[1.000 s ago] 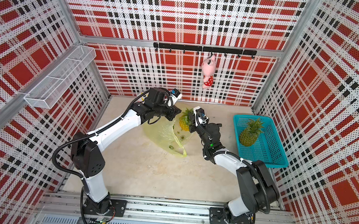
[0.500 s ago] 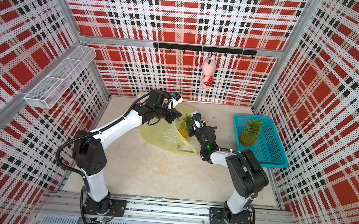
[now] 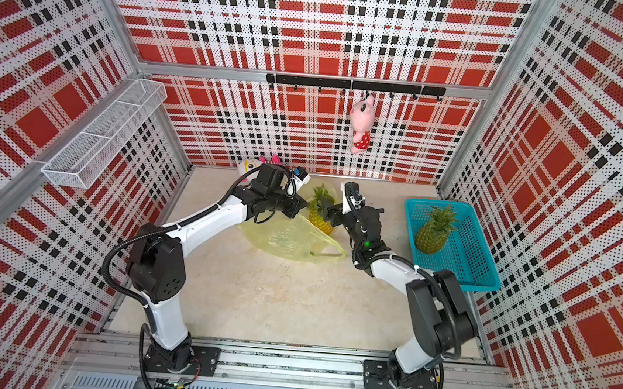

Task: Place the pineapple into a plastic bag & tie a knot
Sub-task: Place the pineapple in the plastic bag, then pick up the pineapple from the basket.

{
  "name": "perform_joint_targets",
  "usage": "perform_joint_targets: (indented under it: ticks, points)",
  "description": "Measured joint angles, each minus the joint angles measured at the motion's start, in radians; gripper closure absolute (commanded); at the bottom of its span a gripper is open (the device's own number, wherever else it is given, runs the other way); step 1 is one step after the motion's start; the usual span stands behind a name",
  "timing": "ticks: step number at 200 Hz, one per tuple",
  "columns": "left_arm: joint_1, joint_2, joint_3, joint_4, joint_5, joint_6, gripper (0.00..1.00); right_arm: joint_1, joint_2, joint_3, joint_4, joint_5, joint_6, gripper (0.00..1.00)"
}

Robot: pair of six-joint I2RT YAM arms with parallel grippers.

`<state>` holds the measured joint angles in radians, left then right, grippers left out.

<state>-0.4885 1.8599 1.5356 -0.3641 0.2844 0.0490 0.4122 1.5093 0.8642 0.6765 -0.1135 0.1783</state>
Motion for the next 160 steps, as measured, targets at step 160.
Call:
perform_joint_targets:
  ticks: [160]
  points:
    - [-0.016, -0.064, -0.101, 0.132, -0.109, -0.048, 1.0, -0.709, -0.073, 0.443, -1.051, 0.245, 0.196, 0.0]
